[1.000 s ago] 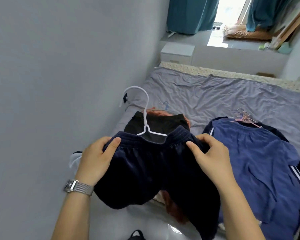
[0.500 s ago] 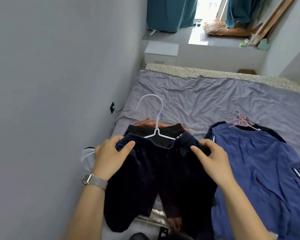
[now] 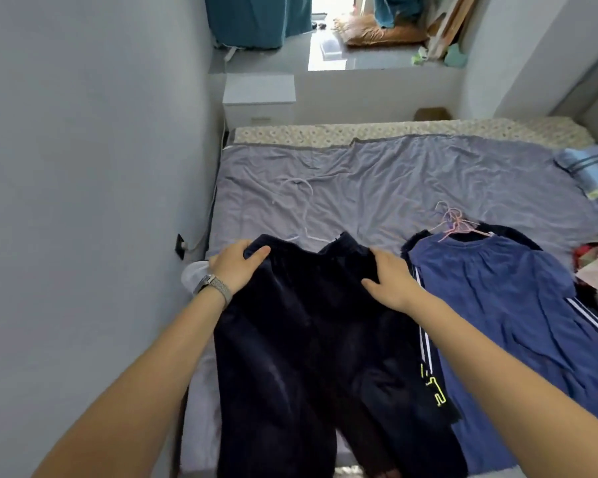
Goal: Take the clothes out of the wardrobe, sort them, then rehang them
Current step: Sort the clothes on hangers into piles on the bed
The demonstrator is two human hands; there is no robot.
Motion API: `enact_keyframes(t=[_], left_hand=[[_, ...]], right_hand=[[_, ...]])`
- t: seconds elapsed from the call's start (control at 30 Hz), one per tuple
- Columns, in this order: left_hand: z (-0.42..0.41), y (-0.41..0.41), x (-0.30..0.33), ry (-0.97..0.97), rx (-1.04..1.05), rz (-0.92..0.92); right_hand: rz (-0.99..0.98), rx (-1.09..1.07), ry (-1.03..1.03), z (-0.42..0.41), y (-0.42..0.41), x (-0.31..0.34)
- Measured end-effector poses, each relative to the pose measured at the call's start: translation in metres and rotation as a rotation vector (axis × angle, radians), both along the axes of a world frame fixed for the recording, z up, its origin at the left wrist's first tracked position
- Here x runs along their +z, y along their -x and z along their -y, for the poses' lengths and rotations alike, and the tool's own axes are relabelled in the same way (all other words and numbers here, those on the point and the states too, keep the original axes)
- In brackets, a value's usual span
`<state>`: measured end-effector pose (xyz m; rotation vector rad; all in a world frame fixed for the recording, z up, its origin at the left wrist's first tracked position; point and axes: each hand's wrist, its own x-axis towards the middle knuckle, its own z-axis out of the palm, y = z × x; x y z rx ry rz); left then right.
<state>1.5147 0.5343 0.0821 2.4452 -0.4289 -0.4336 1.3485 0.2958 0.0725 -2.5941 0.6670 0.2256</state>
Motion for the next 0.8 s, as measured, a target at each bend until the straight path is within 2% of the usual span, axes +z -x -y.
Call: enact_keyframes(t=[0.13, 0.3, 0.37, 0.5, 0.57, 0.63, 0.8], left_hand=[[0.001, -0.019, -0.077, -0.140, -0.054, -0.118], [0.016, -0.055, -0.140, -0.073, 0.004, -0.261], [0.023, -0.073, -0.156, -0.077, 0.030, -0.244], [0.038, -0.097, -0.176, -0.356, -0.032, -0.073], [0.046, -0.091, -0.182, -0.354, -0.094, -0.021], [0.055, -0.069, -0.185, -0.284, -0.137, -0.046], [0.092, 0.024, -0.172, -0.183, -0.290, -0.091]], right_hand=[[-0.176, -0.045, -0.136, -0.009, -0.002, -0.041], [-0.304, -0.120, -0.290, -0.011, -0.005, -0.093], [-0.312, -0.146, -0.324, -0.010, -0.007, -0.110], [-0.318, -0.182, -0.373, -0.009, -0.002, -0.133], [-0.322, -0.196, -0.394, -0.007, 0.005, -0.141], [-0.325, -0.215, -0.411, -0.003, 0.015, -0.143], [-0.293, -0.278, -0.414, 0.027, 0.062, -0.134]])
